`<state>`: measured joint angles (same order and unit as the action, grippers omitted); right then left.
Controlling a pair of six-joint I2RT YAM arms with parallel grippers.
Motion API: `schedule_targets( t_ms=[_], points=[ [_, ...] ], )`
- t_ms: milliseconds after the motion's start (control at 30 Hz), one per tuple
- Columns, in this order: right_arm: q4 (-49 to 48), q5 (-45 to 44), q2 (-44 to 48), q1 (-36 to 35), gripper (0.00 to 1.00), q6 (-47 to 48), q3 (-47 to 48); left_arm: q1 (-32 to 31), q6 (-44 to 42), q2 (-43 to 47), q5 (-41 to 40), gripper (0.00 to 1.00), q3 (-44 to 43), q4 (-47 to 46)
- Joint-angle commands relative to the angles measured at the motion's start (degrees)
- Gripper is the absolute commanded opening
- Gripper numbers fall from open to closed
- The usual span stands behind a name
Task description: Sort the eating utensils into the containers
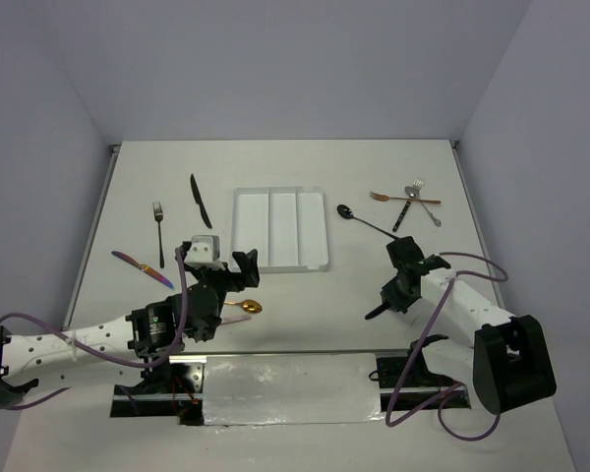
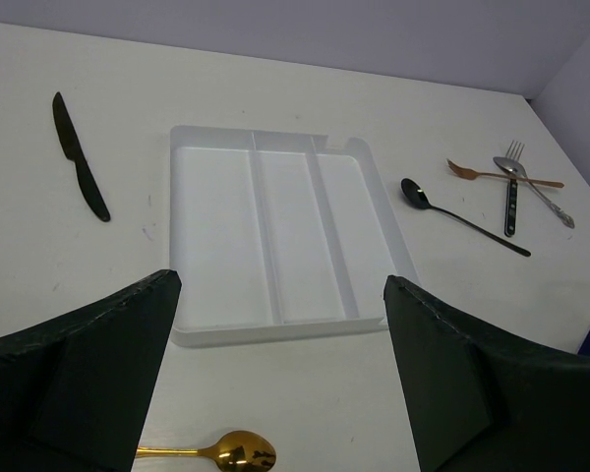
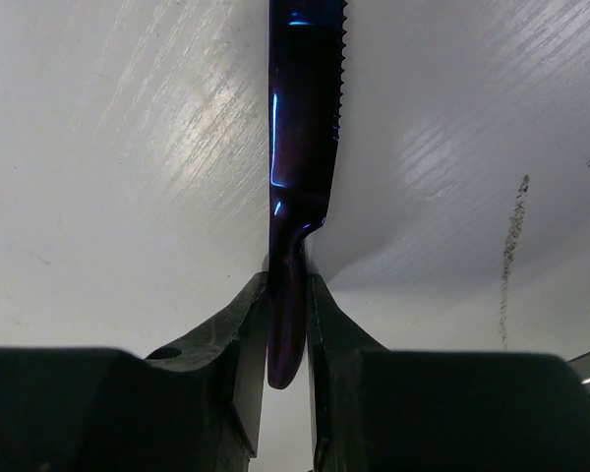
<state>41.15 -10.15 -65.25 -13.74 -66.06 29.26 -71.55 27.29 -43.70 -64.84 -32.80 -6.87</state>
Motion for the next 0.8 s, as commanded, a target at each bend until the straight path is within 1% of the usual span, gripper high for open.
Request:
schedule_targets(
  t_ms=[0, 167, 267, 367, 400, 467, 500, 567, 600, 633, 700, 733, 767],
  points=[
    [-2.6, 0.0, -3.5, 0.4, 0.0, 1.8, -1.1, -0.2, 0.7, 1.1, -0.5, 0.98, -1.2, -2.1],
    [-2.9, -0.4, -3.0, 0.6, 0.0, 2.9, -0.6, -0.1, 0.7, 0.6, -0.4, 0.98, -1.4, -2.0],
    [-2.6, -1.4, 0.6, 0.5, 0.0, 4.2, -0.3, -0.1, 0.7, 0.5, -0.3, 0.98, -1.4, -2.0],
    [-0.6, -3.6, 6.9, 0.4, 0.0, 6.4, 0.8, -0.2, 0.7, 0.6, -0.4, 0.98, -1.4, -2.0],
    [0.1, -5.2, 10.5, 0.5, 0.0, 7.3, 1.5, -0.2, 0.7, 0.6, -0.3, 0.98, -1.4, -2.1],
    [2.2, -5.9, 13.9, 0.5, 0.0, 8.1, 2.9, -0.2, 0.6, 0.6, -0.2, 0.98, -1.4, -2.1],
    [2.7, -7.6, 17.0, 0.3, 0.0, 10.8, 3.5, -0.2, 0.6, 0.5, -0.1, 0.98, -1.4, -2.2],
    [2.7, -7.7, 19.4, 0.5, 0.0, 13.9, 4.5, -0.2, 0.5, 0.5, -0.1, 0.98, -1.4, -2.3],
    [2.4, -7.4, 20.3, 0.5, 0.0, 15.5, 5.3, -0.2, 0.4, 0.3, -0.1, 0.98, -1.2, -2.4],
    [1.7, -5.4, 21.8, 0.4, 0.0, 19.9, 5.5, -0.1, 0.4, 0.3, -0.1, 0.98, -1.3, -2.4],
    [-4.2, -1.4, 23.1, 0.3, 0.0, 25.2, 5.4, -0.1, 0.3, -0.1, 0.0, 0.98, -1.4, -2.4],
    [-9.0, 3.3, 23.2, 0.3, 0.0, 30.0, 5.5, -0.1, 0.2, -0.2, 0.1, 0.98, -1.4, -2.6],
    [-10.0, 4.8, 22.4, 0.3, 0.0, 31.3, 7.0, -0.2, -0.1, -0.3, 0.2, 0.98, -1.4, -2.7]
  ],
)
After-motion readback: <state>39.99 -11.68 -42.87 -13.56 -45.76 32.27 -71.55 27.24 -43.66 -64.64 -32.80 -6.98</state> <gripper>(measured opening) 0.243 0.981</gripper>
